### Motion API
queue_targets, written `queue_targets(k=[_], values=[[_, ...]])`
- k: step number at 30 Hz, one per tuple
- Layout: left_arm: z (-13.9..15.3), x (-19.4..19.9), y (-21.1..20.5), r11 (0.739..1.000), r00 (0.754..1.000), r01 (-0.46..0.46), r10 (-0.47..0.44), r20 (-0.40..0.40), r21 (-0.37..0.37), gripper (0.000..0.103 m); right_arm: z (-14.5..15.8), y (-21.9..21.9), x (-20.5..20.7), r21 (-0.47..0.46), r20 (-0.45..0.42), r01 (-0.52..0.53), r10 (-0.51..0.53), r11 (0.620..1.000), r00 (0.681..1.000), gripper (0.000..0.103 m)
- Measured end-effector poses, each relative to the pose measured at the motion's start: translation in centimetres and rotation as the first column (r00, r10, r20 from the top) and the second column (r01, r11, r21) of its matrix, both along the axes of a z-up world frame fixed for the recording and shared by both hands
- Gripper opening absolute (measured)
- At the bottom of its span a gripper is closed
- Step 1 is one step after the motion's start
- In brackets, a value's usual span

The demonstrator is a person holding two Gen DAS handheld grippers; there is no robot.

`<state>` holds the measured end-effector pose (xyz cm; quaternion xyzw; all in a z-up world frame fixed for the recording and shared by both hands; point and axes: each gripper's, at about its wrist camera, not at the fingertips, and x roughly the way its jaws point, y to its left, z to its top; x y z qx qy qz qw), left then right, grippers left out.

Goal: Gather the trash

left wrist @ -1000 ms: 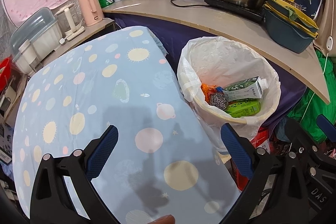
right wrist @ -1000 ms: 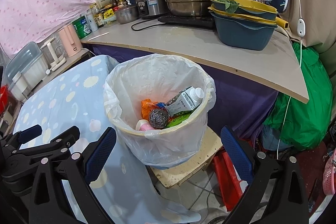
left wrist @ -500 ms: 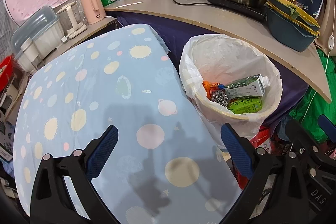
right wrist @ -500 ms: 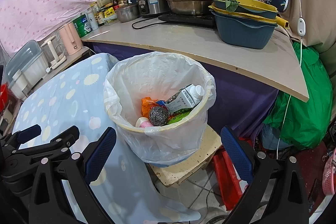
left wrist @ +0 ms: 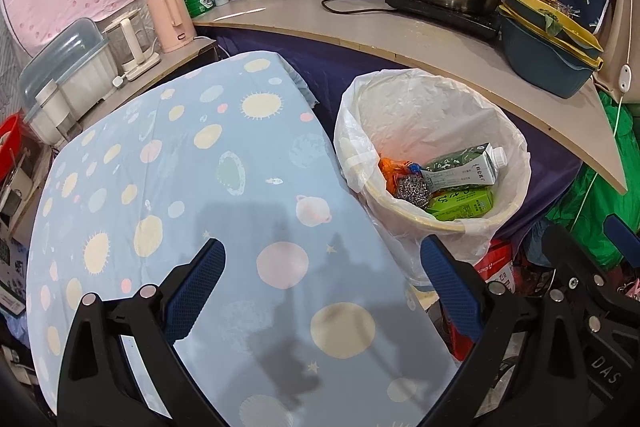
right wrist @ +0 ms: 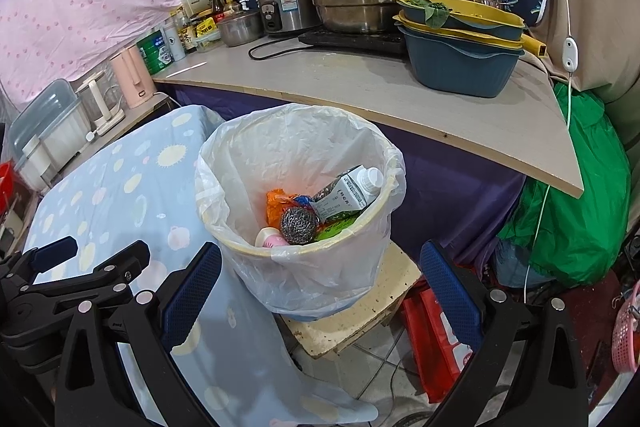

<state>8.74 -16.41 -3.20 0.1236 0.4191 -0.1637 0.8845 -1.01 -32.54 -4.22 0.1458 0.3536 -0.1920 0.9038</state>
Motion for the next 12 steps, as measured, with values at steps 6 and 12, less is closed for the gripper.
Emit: queue_targets(k=[6,12], values=[[0.29,0.13,-0.14,1.000,1.000,0.004,-0.004,0.020,-0.001,0.094,0.29,-0.20,0.44,-0.003,0.003,-0.003,0.003,1.000,1.000,0.096],[0.27,0.41,-0.16,1.000,1.000,0.006,-0.006,0.017,-0.004,0.094,0.32,-0.22,0.60,-0.006,0.000,-0.004,0.004,1.000,1.000,0.096]])
